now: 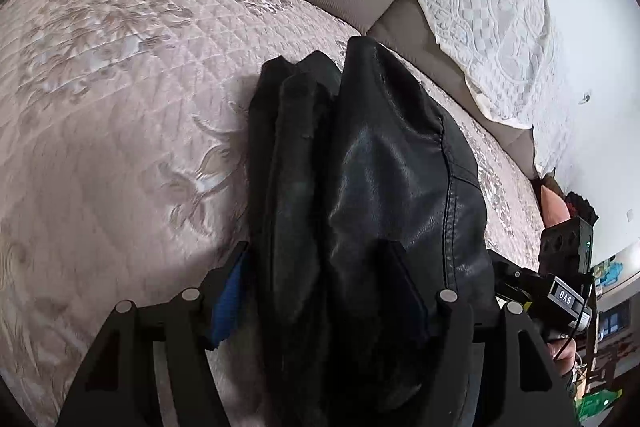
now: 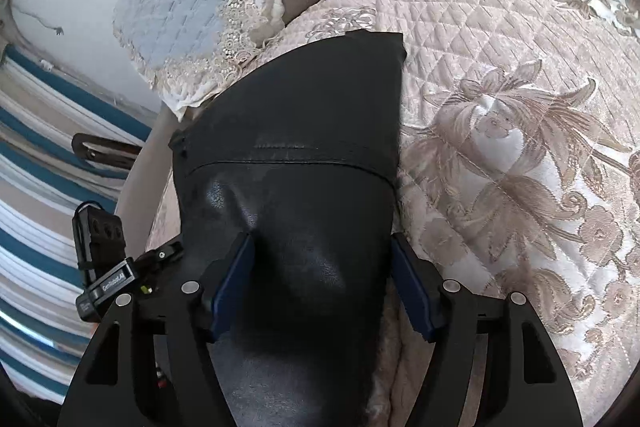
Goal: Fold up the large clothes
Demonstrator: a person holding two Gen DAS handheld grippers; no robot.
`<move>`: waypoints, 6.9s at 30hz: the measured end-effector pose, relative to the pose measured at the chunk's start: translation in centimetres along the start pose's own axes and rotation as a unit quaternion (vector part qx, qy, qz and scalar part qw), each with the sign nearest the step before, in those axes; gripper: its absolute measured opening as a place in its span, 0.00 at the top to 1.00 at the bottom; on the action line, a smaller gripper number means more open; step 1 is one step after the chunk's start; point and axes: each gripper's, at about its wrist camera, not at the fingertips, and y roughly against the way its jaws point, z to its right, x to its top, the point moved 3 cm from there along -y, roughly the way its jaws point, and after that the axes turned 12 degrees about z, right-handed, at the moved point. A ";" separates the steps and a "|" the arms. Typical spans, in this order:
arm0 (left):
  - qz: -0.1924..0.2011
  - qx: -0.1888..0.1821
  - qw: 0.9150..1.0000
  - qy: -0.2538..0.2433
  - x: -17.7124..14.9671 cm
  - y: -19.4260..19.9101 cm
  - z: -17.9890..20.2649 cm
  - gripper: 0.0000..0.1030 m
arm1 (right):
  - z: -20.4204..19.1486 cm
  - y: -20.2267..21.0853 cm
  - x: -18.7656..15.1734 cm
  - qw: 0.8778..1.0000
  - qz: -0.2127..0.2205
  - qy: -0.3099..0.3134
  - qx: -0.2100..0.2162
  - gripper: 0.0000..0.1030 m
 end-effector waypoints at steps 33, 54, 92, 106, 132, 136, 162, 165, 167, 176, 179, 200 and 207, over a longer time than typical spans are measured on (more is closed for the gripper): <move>0.089 0.009 0.993 -0.081 6.3 6.9 1.3 0.84 | -10.6 -1.0 4.5 0.994 0.039 0.086 0.063 0.81; 0.082 0.077 0.993 -0.036 13.4 -0.2 -10.2 0.69 | -9.6 -11.9 9.0 0.994 0.016 0.105 -0.029 0.65; 0.118 0.181 0.971 -0.100 0.9 12.3 -2.2 0.42 | -17.2 1.5 -4.9 0.951 0.058 0.280 -0.117 0.44; 0.129 0.197 0.965 -0.119 0.3 13.0 -1.5 0.42 | -17.7 1.0 -5.8 0.948 0.051 0.290 -0.121 0.44; 0.118 0.209 0.964 -0.112 -0.3 12.5 -1.7 0.42 | -17.8 0.4 -6.2 0.948 0.045 0.292 -0.117 0.44; 0.118 0.212 0.964 -0.113 -0.3 12.5 -1.8 0.42 | -17.8 0.4 -6.2 0.947 0.045 0.294 -0.117 0.44; 0.121 0.220 0.961 -0.118 -0.3 12.8 -1.8 0.42 | -18.2 0.4 -6.4 0.946 0.045 0.299 -0.117 0.44; 0.121 0.221 0.961 -0.118 -0.3 12.8 -1.8 0.42 | -18.3 0.4 -6.5 0.946 0.043 0.300 -0.116 0.44; 0.121 0.220 0.961 -0.118 -0.3 12.8 -1.8 0.42 | -18.2 0.4 -6.5 0.946 0.042 0.301 -0.116 0.44; 0.121 0.222 0.960 -0.117 -0.5 12.8 -2.0 0.42 | -18.2 0.4 -6.5 0.945 0.041 0.304 -0.114 0.44; 0.121 0.223 0.960 -0.118 -0.5 12.8 -2.0 0.42 | -18.2 0.4 -6.4 0.945 0.041 0.305 -0.114 0.44; 0.118 0.227 0.959 -0.121 -0.6 12.3 -1.8 0.42 | -18.3 0.4 -6.2 0.945 0.040 0.306 -0.112 0.44; 0.114 0.228 0.959 -0.122 -0.7 12.2 -1.9 0.42 | -18.2 0.5 -6.2 0.945 0.039 0.305 -0.111 0.44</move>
